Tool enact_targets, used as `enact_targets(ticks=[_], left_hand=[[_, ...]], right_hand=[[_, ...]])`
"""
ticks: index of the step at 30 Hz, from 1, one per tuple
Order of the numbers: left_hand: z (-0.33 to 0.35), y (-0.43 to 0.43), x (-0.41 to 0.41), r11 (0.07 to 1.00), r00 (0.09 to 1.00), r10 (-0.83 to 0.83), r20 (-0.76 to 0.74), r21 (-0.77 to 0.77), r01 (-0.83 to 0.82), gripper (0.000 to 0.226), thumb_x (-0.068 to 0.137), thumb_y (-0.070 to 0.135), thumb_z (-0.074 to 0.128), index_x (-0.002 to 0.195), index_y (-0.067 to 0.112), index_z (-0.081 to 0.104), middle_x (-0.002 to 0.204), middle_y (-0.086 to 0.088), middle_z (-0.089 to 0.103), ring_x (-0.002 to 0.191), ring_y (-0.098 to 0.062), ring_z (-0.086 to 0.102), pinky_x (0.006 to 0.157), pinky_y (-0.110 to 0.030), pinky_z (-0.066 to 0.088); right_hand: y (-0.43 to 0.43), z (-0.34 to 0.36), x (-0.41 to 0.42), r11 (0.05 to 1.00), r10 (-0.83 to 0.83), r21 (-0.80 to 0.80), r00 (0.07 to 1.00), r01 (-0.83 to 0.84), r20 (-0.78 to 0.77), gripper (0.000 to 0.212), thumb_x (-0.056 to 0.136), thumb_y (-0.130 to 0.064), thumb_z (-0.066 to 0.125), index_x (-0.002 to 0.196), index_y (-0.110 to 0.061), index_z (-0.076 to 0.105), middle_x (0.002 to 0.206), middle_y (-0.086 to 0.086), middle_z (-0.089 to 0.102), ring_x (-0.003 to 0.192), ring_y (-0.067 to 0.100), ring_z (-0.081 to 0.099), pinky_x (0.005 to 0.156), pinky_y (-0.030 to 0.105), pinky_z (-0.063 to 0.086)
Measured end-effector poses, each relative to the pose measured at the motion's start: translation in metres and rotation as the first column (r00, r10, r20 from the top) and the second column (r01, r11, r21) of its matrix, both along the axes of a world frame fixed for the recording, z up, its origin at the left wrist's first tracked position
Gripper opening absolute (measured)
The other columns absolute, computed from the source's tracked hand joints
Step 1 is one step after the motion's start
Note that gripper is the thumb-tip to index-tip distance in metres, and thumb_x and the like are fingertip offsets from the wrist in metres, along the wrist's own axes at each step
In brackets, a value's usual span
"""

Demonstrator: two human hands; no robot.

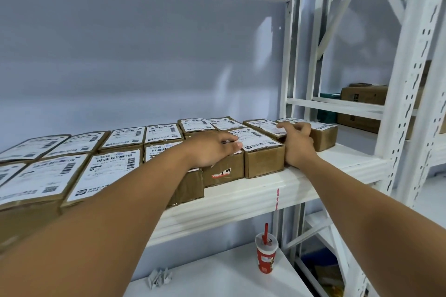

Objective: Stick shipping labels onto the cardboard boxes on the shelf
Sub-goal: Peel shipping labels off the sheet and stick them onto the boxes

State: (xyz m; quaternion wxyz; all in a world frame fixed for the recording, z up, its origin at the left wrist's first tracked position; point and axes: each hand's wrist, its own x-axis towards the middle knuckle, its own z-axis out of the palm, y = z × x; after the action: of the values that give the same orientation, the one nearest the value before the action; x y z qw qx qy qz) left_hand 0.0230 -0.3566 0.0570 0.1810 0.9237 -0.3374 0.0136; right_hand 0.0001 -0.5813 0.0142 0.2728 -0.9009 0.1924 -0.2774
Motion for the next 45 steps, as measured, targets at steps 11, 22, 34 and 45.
enact_targets(ticks=[11, 22, 34, 45], left_hand=[[0.0, -0.001, 0.001, 1.0, 1.0, 0.007, -0.017, -0.016, -0.007, 0.04, 0.092, 0.058, 0.039, 0.125, 0.039, 0.052, 0.123, -0.004, 0.063, 0.111, -0.018, 0.058, 0.101, -0.031, 0.04], [0.002, 0.0, -0.004, 0.985, 0.992, -0.128, 0.022, 0.121, 0.124, 0.043, 0.101, 0.045, 0.021, 0.142, 0.042, 0.03, 0.154, 0.01, 0.025, 0.142, -0.013, 0.02, 0.113, -0.028, 0.013], [0.002, -0.002, -0.005, 0.981, 0.991, -0.13, 0.043, 0.148, 0.122, 0.044, 0.1, 0.047, 0.02, 0.143, 0.044, 0.026, 0.155, 0.012, 0.022, 0.143, -0.011, 0.015, 0.113, -0.029, 0.01], [-0.001, -0.003, -0.002, 0.983, 0.987, -0.135, 0.084, 0.137, 0.122, 0.043, 0.1, 0.046, 0.022, 0.143, 0.043, 0.028, 0.154, 0.013, 0.025, 0.143, -0.009, 0.016, 0.116, -0.031, 0.011]], right_hand=[[-0.001, 0.004, -0.009, 0.98, -0.104, 0.19, 0.961, 0.056, 0.255, 0.04, 0.083, -0.024, 0.07, 0.12, -0.028, 0.057, 0.14, 0.008, 0.025, 0.128, 0.031, 0.026, 0.104, 0.034, 0.031], [-0.009, 0.006, 0.013, 0.979, -0.01, 0.196, 0.95, -0.054, 0.313, 0.048, 0.076, -0.027, 0.078, 0.12, -0.021, 0.059, 0.142, 0.007, 0.023, 0.132, 0.029, 0.028, 0.111, 0.033, 0.028], [-0.015, 0.022, 0.07, 0.983, 0.118, 0.128, 0.985, -0.134, 0.123, 0.071, 0.072, -0.05, 0.076, 0.131, -0.018, 0.051, 0.139, 0.011, 0.024, 0.133, 0.025, 0.028, 0.114, 0.032, 0.025], [-0.012, 0.014, 0.093, 0.962, 0.233, 0.131, 0.97, -0.241, 0.073, 0.051, 0.082, -0.045, 0.067, 0.125, -0.019, 0.057, 0.132, 0.017, 0.038, 0.134, 0.026, 0.024, 0.107, 0.03, 0.029]])
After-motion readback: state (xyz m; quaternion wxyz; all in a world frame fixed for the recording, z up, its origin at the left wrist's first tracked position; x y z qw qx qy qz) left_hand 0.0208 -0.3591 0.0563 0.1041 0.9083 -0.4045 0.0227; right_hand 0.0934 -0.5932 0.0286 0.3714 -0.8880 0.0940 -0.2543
